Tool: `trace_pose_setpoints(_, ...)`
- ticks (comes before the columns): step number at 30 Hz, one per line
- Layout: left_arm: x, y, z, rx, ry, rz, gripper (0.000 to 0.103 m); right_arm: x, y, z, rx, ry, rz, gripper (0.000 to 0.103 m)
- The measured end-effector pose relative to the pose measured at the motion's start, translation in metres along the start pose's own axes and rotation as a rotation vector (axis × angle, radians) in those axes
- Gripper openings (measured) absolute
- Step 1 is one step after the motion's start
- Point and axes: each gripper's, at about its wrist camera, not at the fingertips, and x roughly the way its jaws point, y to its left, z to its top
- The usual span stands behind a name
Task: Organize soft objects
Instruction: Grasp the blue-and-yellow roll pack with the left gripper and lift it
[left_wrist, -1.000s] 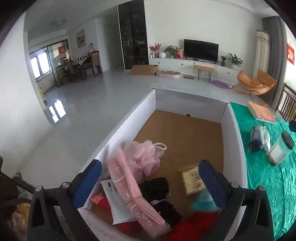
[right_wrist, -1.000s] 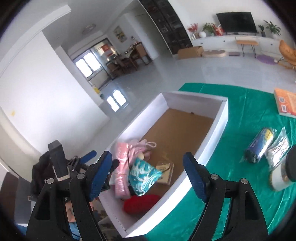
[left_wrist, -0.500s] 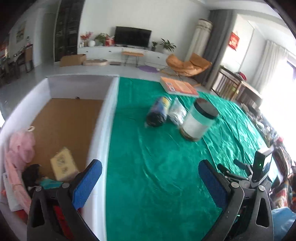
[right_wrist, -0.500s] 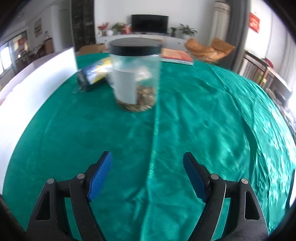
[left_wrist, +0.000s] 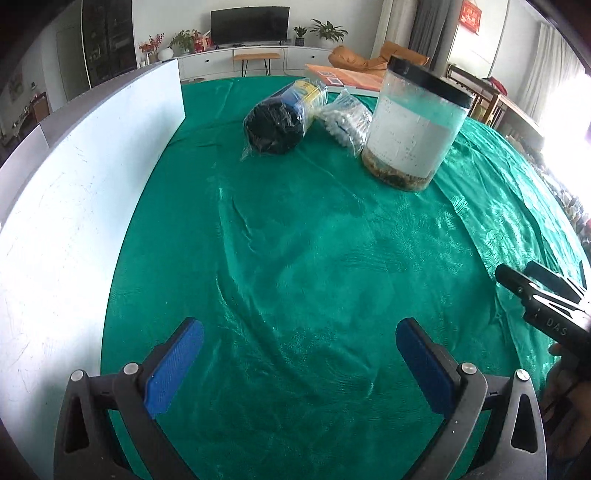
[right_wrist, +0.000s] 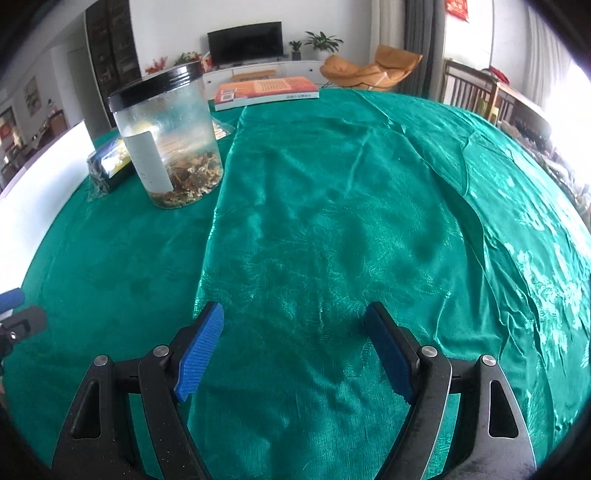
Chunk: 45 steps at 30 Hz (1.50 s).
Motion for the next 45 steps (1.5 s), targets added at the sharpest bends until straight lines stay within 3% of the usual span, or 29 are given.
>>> trace_pose_setpoints(5,0.007,-0.002,-0.008,0.051,-0.003,0.063,0.103,-0.003,0.011,-0.003,-0.021,0.01,-0.008,0.086)
trace_pose_setpoints(8,0.006,-0.002,-0.008,0.056,-0.017,0.057,0.103,-0.002,0.011,-0.003,-0.022,0.012,-0.005,0.087)
trace_pose_setpoints(12,0.008,0.001,0.007,0.05,0.051,0.037,0.103,-0.001,0.011,-0.003,-0.025,0.014,-0.005,0.088)
trace_pose_setpoints(16,-0.012,0.007,0.055,0.042,-0.018,-0.008,0.102,-0.002,0.01,-0.004,-0.025,0.014,-0.005,0.088)
trace_pose_setpoints(21,-0.022,0.024,0.148,0.023,-0.096,-0.014,0.103,-0.002,0.01,-0.004,-0.026,0.014,-0.005,0.088)
trace_pose_setpoints(25,0.019,0.033,0.205,0.031,-0.046,-0.003,0.103,-0.002,0.01,-0.004,-0.025,0.013,-0.004,0.088)
trace_pose_setpoints(29,0.076,0.037,0.227,-0.027,0.048,-0.031,0.102,-0.002,0.01,-0.004,-0.026,0.013,-0.004,0.088)
trace_pose_setpoints(31,0.098,0.04,0.227,-0.075,0.078,-0.034,0.095,-0.002,0.01,-0.004,-0.026,0.013,-0.005,0.088)
trace_pose_setpoints(33,0.113,0.043,0.222,-0.12,0.11,-0.107,0.079,-0.002,0.01,-0.004,-0.026,0.014,-0.004,0.088)
trace_pose_setpoints(34,0.113,0.044,0.22,-0.147,0.104,-0.159,0.06,-0.002,0.01,-0.004,-0.026,0.014,-0.003,0.088)
trace_pose_setpoints(38,0.084,0.047,0.2,-0.149,0.081,-0.096,0.056,-0.002,0.01,-0.004,-0.029,0.016,-0.003,0.089)
trace_pose_setpoints(45,-0.002,0.049,0.093,-0.108,0.126,-0.064,0.057,-0.002,0.01,-0.004,-0.029,0.016,-0.002,0.089)
